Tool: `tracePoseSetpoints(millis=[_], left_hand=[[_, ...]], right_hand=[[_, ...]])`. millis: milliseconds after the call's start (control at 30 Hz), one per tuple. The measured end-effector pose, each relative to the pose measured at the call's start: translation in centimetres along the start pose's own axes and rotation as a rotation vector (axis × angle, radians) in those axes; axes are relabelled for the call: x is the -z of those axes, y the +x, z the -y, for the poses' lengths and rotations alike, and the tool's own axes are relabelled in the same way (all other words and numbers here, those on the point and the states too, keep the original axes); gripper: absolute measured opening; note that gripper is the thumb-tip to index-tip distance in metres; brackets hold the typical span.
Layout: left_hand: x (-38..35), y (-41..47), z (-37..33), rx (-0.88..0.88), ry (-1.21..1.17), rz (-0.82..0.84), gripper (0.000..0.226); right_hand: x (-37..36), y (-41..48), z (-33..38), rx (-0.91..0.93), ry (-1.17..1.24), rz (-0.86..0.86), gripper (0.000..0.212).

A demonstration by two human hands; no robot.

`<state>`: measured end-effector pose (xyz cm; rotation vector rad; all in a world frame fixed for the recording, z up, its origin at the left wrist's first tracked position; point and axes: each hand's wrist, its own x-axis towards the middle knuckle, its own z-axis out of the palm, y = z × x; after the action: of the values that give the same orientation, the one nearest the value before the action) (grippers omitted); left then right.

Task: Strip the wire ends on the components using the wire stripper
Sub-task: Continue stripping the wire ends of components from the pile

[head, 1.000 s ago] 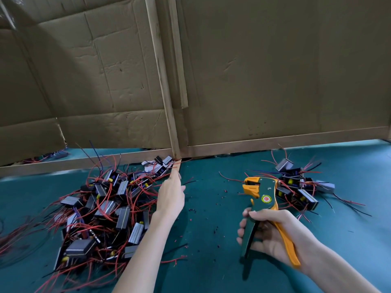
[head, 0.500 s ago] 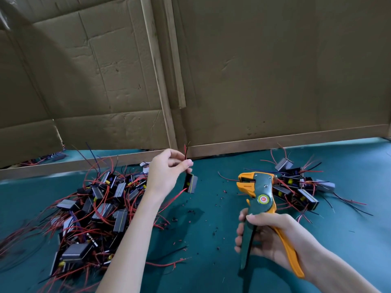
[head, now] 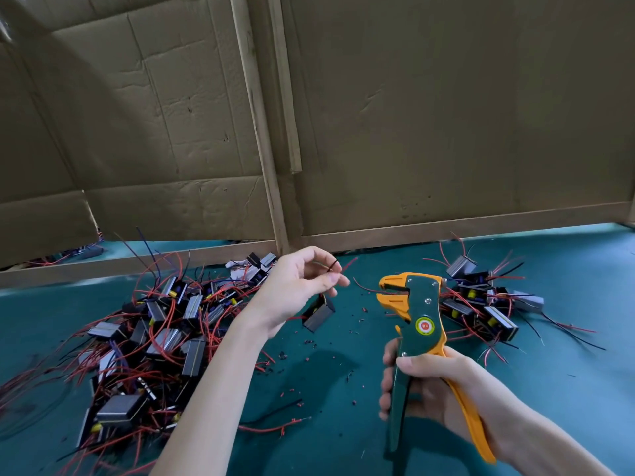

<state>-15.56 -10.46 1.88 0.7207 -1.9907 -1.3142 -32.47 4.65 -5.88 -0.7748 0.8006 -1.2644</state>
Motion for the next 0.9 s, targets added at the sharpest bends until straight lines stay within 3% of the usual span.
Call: tracePoseSetpoints(millis=[133, 300, 733, 900], left_hand=[[-0.7, -0.1, -0.1, 0.043, 0.037, 0.08, 0.007], [-0.9, -0.3, -0.5, 0.074, 0.049, 0.129, 0.011], [-0.9, -0.4, -0.8, 0.105, 0.072, 0.216, 0.01], [-0.7, -0.4, -0.6, 0.094, 0.053, 0.262, 0.007]], right_hand=[[-0.3, -0.1, 0.2, 0.008, -0.044, -0.017, 0.047], [-1.0, -0.3, 0.5, 0.001, -0.056, -0.012, 0.028], [-1.3, -0.5, 0.3, 0.007, -0.102, -0.021, 0.03], [-1.1, -0.7, 0.1, 0.008, -0.182, 0.009, 0.04]])
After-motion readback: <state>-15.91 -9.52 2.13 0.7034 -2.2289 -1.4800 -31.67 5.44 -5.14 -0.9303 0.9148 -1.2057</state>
